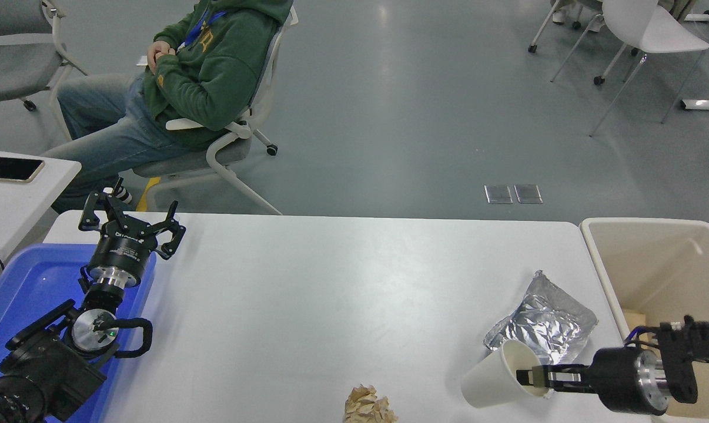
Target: Clean the table surface
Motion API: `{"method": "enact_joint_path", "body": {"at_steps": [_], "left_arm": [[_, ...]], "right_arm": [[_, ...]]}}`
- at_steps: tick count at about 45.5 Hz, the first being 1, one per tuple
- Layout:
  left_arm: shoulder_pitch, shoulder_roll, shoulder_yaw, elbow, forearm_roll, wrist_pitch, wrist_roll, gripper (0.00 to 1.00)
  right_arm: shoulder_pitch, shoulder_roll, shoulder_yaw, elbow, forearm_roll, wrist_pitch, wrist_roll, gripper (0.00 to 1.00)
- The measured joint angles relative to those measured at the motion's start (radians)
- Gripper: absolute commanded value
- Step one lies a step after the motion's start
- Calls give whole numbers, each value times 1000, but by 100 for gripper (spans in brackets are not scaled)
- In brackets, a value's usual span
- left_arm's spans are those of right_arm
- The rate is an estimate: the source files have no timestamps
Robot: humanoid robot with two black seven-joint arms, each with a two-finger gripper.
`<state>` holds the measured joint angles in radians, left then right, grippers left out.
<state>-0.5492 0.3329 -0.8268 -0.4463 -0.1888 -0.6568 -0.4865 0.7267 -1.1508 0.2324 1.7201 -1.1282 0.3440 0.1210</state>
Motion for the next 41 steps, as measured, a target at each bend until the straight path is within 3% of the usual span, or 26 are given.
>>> {"method": "enact_joint_path", "body": {"at_steps": [20, 41], "left_arm": [[0, 0, 0, 0, 0, 0, 0, 100], [0, 0, 0, 0, 0, 0, 0, 100]], "right_arm": [[181, -152, 128, 2, 126, 220, -2, 0], [292, -218, 140, 0, 165, 313, -4, 0]]}}
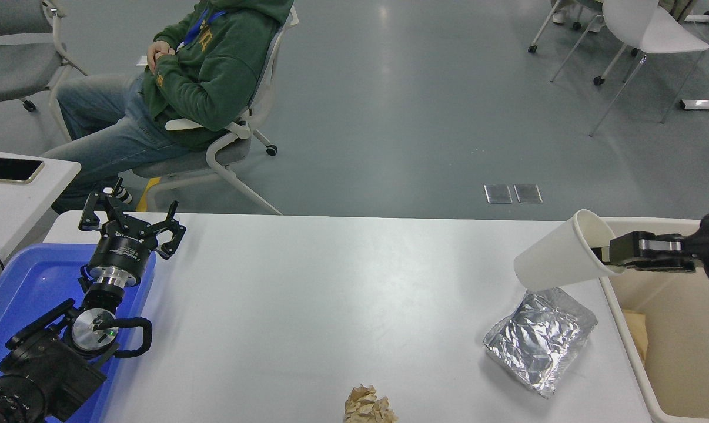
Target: Clean the table surface
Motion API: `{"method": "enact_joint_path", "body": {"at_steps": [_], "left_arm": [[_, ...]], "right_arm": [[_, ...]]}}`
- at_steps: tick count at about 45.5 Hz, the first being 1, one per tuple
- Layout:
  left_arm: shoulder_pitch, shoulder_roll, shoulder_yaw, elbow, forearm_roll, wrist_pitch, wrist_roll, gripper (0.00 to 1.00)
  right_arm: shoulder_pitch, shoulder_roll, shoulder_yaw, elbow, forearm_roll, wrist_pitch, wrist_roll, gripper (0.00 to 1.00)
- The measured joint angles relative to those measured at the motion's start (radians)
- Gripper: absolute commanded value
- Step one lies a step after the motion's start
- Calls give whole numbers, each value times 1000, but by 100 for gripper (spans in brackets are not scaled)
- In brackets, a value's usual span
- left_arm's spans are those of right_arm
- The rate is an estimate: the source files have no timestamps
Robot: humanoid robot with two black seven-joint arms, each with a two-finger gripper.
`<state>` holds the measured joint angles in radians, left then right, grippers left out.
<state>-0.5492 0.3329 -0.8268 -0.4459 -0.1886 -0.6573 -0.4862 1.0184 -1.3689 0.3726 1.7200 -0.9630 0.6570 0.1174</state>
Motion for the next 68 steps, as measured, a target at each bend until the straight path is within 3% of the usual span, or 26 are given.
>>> {"method": "enact_joint_path", "body": {"at_steps": [20, 42, 68], "left_arm": [[0, 0, 0, 0, 0, 1, 0, 100], [0, 0, 0, 0, 0, 1, 0, 100], [0, 0, 0, 0, 0, 0, 0, 100]], "right_arm": [[26, 13, -8, -69, -5, 11, -3, 0], [18, 190, -27, -475, -14, -31, -5, 0], [-27, 493, -170, -1026, -4, -353, -2, 0]]}}
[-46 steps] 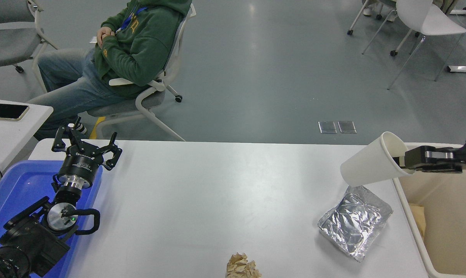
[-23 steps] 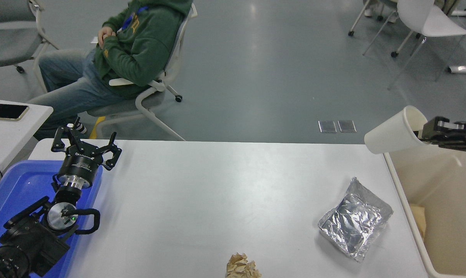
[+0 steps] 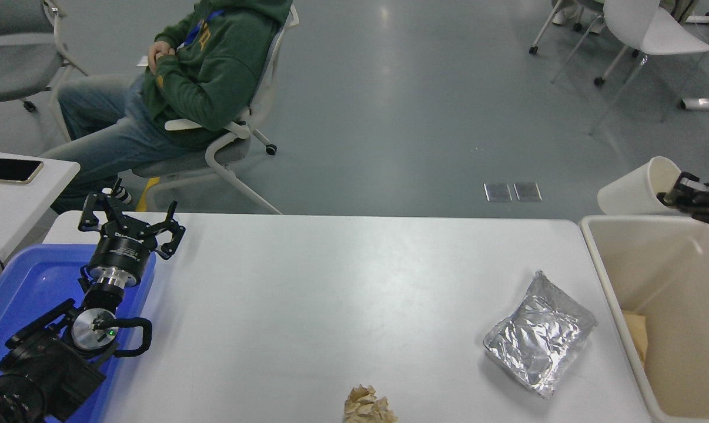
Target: Clean the table surface
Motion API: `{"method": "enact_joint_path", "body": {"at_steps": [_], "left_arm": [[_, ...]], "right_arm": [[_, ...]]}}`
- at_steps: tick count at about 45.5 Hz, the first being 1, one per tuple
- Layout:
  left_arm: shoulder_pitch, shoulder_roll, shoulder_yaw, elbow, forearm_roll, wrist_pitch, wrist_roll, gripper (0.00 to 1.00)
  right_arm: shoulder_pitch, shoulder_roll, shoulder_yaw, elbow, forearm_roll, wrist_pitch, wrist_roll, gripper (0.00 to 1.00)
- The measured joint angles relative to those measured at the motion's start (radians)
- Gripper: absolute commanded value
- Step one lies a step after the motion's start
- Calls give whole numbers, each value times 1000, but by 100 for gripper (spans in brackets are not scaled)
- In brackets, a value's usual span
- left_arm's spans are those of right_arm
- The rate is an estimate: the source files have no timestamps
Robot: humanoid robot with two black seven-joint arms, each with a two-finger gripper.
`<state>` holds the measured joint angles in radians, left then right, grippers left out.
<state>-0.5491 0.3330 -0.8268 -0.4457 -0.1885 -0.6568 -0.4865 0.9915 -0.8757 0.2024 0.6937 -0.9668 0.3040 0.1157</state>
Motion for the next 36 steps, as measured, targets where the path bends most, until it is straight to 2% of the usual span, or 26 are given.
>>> {"method": "enact_joint_path", "body": {"at_steps": [13, 36], "left_arm": [[0, 0, 0, 0, 0, 0, 0, 100], [0, 0, 0, 1, 0, 0, 0, 100]], "right_arm": [[-68, 152, -18, -235, 16, -199, 1, 0], [-179, 333, -50, -518, 177, -338, 1, 0]]}}
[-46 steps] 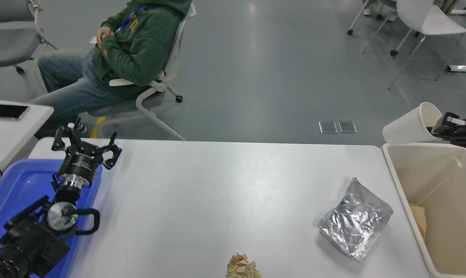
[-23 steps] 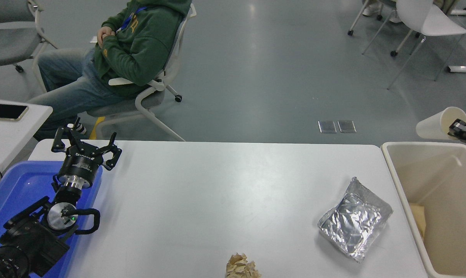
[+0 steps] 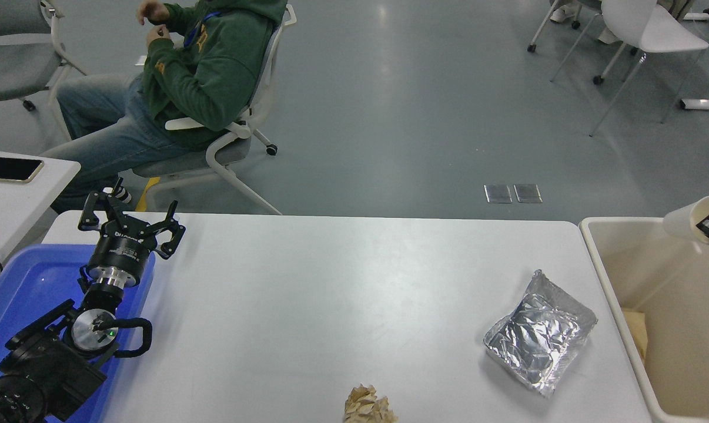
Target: Clean the table surface
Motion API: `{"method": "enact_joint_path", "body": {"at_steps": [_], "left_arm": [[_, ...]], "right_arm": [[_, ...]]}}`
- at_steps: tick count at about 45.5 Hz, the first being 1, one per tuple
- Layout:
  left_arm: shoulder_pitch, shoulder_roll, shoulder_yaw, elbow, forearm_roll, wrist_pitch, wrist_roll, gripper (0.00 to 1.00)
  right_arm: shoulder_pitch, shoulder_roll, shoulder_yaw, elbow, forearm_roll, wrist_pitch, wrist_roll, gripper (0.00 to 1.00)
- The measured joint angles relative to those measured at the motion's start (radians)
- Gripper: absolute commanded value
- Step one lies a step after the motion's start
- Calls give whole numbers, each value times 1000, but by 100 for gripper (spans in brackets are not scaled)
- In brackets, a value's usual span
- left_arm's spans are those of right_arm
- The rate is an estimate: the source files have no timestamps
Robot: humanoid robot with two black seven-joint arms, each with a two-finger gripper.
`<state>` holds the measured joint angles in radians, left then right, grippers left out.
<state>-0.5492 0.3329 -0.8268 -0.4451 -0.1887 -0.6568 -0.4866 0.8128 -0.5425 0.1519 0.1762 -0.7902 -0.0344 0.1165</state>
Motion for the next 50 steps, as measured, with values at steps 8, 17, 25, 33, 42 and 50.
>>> {"method": "enact_joint_path", "body": {"at_steps": [8, 17, 25, 33, 42, 50], "left_arm": [[0, 0, 0, 0, 0, 0, -1, 100], [0, 0, 0, 0, 0, 0, -1, 100], [0, 0, 0, 0, 0, 0, -1, 100], [0, 0, 0, 0, 0, 0, -1, 100], [0, 0, 0, 0, 0, 0, 0, 100], [0, 0, 0, 0, 0, 0, 0, 100]], "right_arm": [[-34, 48, -11, -38, 103, -28, 0, 0], [-60, 85, -16, -55, 201, -55, -1, 0], [-77, 101, -18, -62, 243, -68, -1, 0], [-84, 106, -18, -69, 275, -72, -1, 0], [-86, 109, -19, -71, 297, -75, -1, 84], [-84, 109, -8, -73, 309, -91, -1, 100]]}}
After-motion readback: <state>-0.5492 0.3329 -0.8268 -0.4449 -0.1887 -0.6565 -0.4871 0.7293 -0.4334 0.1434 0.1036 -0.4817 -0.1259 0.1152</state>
